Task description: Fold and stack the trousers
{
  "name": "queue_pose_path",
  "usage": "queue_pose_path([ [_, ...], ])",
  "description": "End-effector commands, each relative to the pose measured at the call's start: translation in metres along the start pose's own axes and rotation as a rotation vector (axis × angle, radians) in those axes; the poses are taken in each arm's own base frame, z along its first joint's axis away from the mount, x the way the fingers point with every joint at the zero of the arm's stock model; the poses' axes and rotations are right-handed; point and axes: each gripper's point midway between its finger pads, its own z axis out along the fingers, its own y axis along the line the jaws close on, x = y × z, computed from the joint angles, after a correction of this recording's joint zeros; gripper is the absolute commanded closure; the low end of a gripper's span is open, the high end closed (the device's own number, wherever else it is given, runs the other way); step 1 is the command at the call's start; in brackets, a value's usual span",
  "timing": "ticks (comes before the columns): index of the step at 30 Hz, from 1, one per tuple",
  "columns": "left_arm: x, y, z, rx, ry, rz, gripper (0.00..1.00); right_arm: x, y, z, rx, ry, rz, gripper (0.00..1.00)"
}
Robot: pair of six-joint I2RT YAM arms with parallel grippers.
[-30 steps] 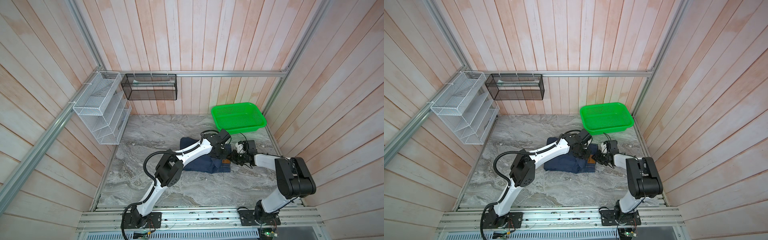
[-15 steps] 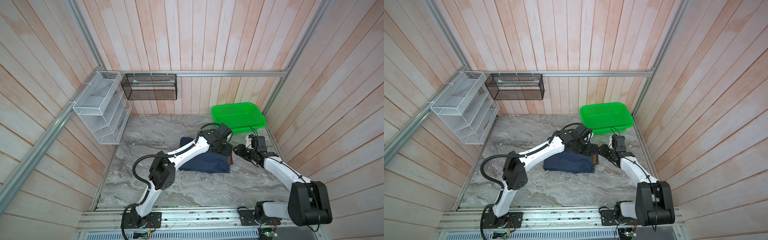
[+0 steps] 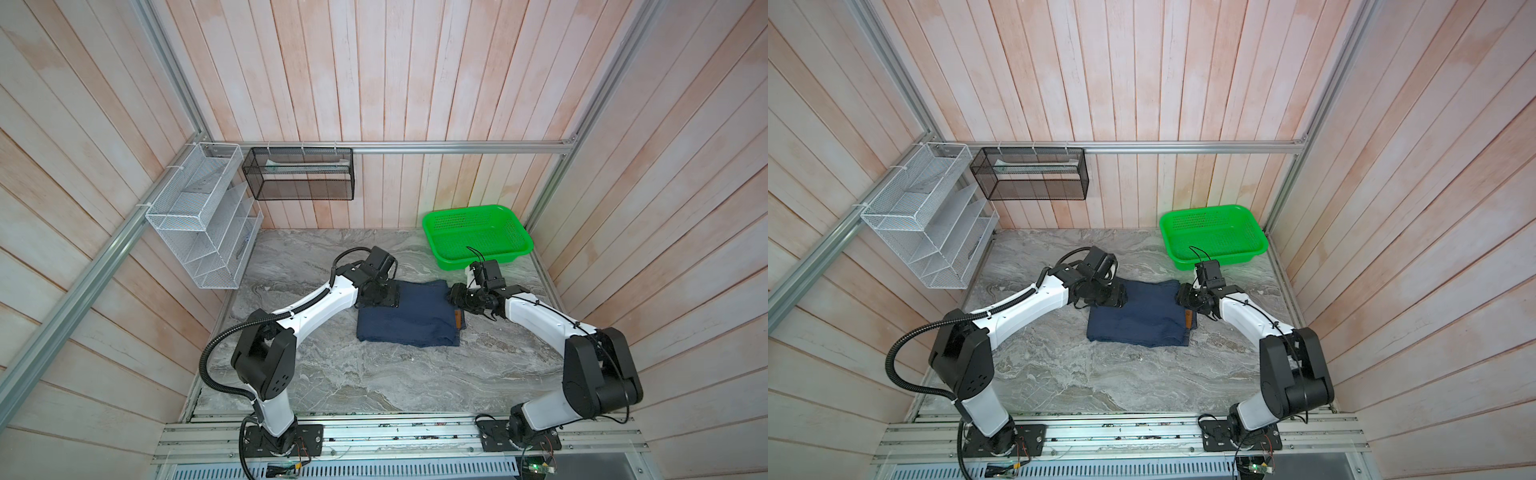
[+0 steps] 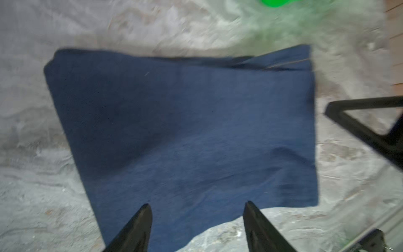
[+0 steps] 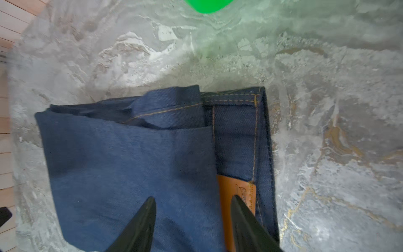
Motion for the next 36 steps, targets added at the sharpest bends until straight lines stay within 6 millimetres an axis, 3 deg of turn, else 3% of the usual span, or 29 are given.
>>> queue_pose_path([
  [1,-0.016,-0.005,-0.033,0.047,-0.112,0.01,0.31,-0.01,0.0,0.009,0.022,-0.006,-0.028,0.42],
  [3,-0.011,0.003,-0.033,0.037,-0.107,-0.001,0.31,-0.011,0.004,0.019,0.001,0.015,-0.036,0.44],
  [5,-0.008,0.009,-0.034,0.031,-0.106,-0.009,0.31,-0.011,0.014,0.025,-0.054,0.038,-0.046,0.51],
  [8,-0.006,0.016,-0.036,0.028,-0.11,-0.023,0.3,-0.01,0.027,0.028,-0.118,0.061,-0.046,0.78],
  [10,-0.005,0.02,-0.037,0.023,-0.11,-0.027,0.3,-0.016,0.03,0.019,-0.12,0.027,-0.049,1.0],
  [15,-0.004,0.026,-0.04,0.012,-0.112,-0.031,0.3,-0.029,0.029,-0.018,-0.103,-0.06,-0.056,1.0],
  [18,-0.005,0.027,-0.04,0.012,-0.116,-0.032,0.3,-0.03,0.015,-0.034,-0.079,-0.102,-0.035,1.0],
  [24,-0.004,0.02,-0.03,0.048,-0.095,-0.032,0.3,-0.028,-0.025,-0.025,-0.031,-0.108,0.006,1.0],
  [27,-0.002,0.015,-0.02,0.054,-0.072,-0.029,0.3,-0.025,-0.041,-0.011,-0.001,-0.055,0.009,0.95],
  [32,-0.001,-0.003,-0.012,0.074,-0.063,-0.008,0.3,-0.022,-0.07,-0.007,0.136,-0.052,0.021,0.53],
  [36,-0.001,-0.028,-0.001,0.1,-0.055,0.021,0.3,-0.012,-0.092,-0.012,0.222,-0.05,0.053,0.41],
])
